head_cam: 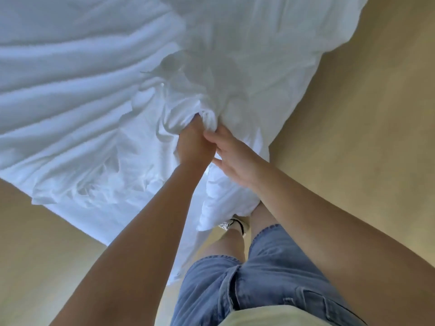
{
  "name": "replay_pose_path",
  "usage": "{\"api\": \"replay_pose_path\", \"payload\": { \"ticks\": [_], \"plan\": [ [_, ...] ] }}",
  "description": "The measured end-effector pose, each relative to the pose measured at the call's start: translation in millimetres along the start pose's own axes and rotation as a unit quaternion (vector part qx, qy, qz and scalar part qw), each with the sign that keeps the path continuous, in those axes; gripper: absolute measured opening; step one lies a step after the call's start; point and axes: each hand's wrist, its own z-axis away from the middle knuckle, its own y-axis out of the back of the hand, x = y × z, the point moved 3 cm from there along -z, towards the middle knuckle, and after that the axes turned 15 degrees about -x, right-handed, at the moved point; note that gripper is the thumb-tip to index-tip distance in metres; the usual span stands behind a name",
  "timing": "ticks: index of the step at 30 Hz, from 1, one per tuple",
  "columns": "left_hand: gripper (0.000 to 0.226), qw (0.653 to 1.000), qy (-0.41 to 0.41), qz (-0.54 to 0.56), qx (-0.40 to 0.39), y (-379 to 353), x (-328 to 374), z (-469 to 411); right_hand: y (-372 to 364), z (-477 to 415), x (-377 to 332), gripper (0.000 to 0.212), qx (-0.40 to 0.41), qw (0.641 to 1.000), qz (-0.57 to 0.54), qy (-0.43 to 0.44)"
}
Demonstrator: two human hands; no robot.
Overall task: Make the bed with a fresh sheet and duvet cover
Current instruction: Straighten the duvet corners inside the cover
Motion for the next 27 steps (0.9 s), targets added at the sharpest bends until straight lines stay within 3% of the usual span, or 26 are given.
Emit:
{"api": "replay_pose_path", "payload": {
  "ticks": [2,4,5,7,9,11,13,15,17,19,21,24,27],
  "plan": [
    [0.020,0.999,-0.039,0.012,-0.032,-5,-6,4,13,20,17,0.035,0.126,0.989,0.079,0.023],
    [0.029,0.996,-0.060,0.037,-0.063,0,-10,8,32,40,48,0.043,0.273,0.945,0.183,0.016],
    [0.029,0.994,-0.059,0.039,-0.081,4,-12,9,38,46,66,0.057,0.294,0.930,0.220,-0.021],
    [0.025,0.992,-0.054,0.017,-0.114,12,-15,10,41,39,102,0.094,0.248,0.929,0.233,-0.144],
    [0.018,0.991,-0.054,-0.019,-0.120,18,-19,14,37,17,117,0.110,0.230,0.918,0.252,-0.200],
    [0.018,0.992,-0.063,-0.048,-0.096,26,-25,18,44,-11,111,0.089,0.306,0.901,0.276,-0.137],
    [0.017,0.992,-0.077,-0.074,-0.062,36,-30,22,55,-31,93,0.047,0.361,0.878,0.297,-0.096],
    [0.020,0.990,-0.099,-0.096,-0.028,48,-34,22,59,-39,74,0.015,0.342,0.862,0.363,-0.089],
    [0.028,0.988,-0.114,-0.103,0.008,63,-36,21,44,-34,54,0.036,0.308,0.860,0.406,-0.032],
    [0.037,0.989,-0.107,-0.098,0.033,78,-36,18,16,-25,23,0.042,0.266,0.885,0.379,0.045],
    [0.040,0.992,-0.092,-0.081,0.041,91,-36,16,-11,-23,-15,0.041,0.235,0.898,0.357,0.105],
    [0.037,0.995,-0.079,0.052,0.029,107,-28,17,-43,-24,-71,0.035,0.194,0.909,0.344,0.133],
    [0.056,0.993,-0.079,0.085,0.013,120,-16,21,-55,-30,-110,0.026,0.180,0.914,0.339,0.135]
  ]
}}
